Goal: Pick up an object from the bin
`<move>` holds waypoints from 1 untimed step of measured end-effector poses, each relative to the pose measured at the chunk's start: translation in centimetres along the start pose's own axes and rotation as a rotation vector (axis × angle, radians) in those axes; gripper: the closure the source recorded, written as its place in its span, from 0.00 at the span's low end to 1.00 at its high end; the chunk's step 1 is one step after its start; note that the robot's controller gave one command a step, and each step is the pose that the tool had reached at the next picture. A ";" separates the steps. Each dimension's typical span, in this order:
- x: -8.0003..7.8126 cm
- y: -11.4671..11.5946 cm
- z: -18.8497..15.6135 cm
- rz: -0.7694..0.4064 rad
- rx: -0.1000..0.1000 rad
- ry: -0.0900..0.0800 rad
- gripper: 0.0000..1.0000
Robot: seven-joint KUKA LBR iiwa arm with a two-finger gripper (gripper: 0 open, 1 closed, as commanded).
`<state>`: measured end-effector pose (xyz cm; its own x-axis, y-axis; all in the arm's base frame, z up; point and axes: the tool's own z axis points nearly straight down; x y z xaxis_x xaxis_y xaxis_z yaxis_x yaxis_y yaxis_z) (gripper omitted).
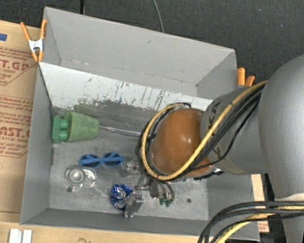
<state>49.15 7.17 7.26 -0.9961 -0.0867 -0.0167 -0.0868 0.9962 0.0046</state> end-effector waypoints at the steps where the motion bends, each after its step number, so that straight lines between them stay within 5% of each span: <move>1: 0.3 0.1 0.1 -0.008 0.003 0.012 1.00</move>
Offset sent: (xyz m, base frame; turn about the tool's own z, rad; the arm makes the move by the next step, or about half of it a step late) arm 0.0000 0.0000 0.0000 0.0000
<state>48.82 7.25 7.11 -0.9955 -0.0943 -0.0052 -0.0943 0.9955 0.0016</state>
